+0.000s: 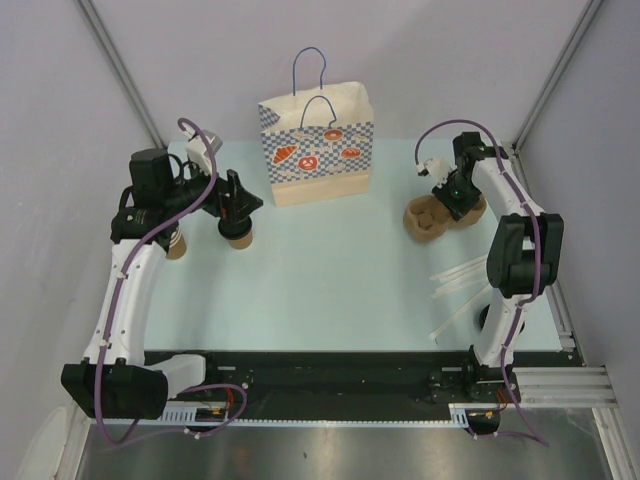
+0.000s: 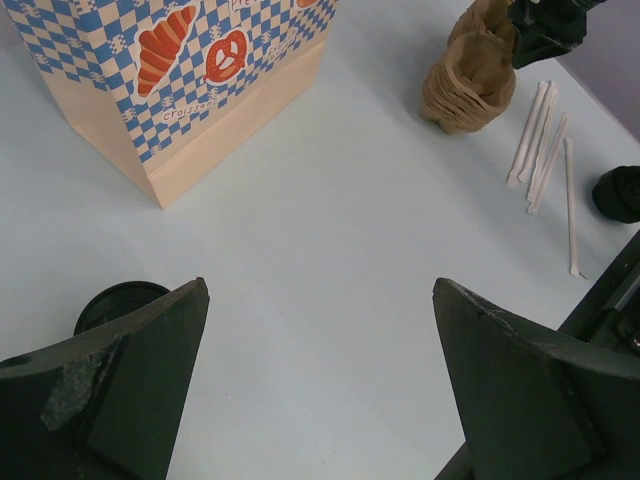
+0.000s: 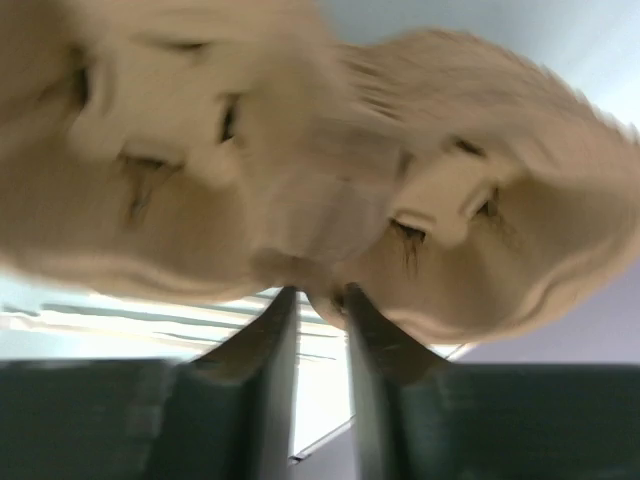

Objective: Pack the takeout coffee

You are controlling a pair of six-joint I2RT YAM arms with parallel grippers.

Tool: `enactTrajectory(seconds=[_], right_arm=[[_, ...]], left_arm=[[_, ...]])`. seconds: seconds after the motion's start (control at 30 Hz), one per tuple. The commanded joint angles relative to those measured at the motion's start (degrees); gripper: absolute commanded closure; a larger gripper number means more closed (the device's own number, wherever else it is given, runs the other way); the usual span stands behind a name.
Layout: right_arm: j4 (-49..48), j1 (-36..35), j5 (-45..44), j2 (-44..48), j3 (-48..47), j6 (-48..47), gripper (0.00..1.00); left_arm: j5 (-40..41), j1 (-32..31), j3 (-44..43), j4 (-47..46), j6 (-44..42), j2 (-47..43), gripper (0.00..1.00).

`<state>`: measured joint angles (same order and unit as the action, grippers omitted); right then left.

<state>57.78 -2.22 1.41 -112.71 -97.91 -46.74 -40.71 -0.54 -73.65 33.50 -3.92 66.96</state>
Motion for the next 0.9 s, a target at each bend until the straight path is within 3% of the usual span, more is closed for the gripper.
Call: enactTrajectory(seconds=[0.0, 0.03, 0.27, 0.47, 0.6, 0.87], right_arm=[[2.5, 0.5, 2.3, -0.2, -0.4, 2.7, 0.93], [2.7, 0.5, 2.8, 0.6, -0.4, 3.5, 1.00], [1.7, 0.5, 9.5, 6.5, 1.5, 16.8, 1.00], [3.2, 0.6, 8.9, 5.4, -0.8, 19.1, 1.00], [4.9, 0.7, 8.9, 3.7, -3.2, 18.2, 0.83], [5.9, 0.9, 8.7, 2.6, -4.7, 17.3, 0.77]], left_arm=[[-0.8, 0.4, -1.8, -1.3, 0.2, -1.4, 0.00], [-1.0, 0.4, -1.8, -1.4, 0.2, -1.4, 0.00], [-1.1, 0.4, -1.8, -1.7, 0.6, -1.8, 0.01], [-1.3, 0.4, -1.7, -1.6, 0.8, -2.1, 0.00], [-1.1, 0.4, -1.2, -1.8, 0.5, -2.4, 0.00], [-1.1, 0.4, -1.1, -1.8, 0.6, -2.2, 0.01]])
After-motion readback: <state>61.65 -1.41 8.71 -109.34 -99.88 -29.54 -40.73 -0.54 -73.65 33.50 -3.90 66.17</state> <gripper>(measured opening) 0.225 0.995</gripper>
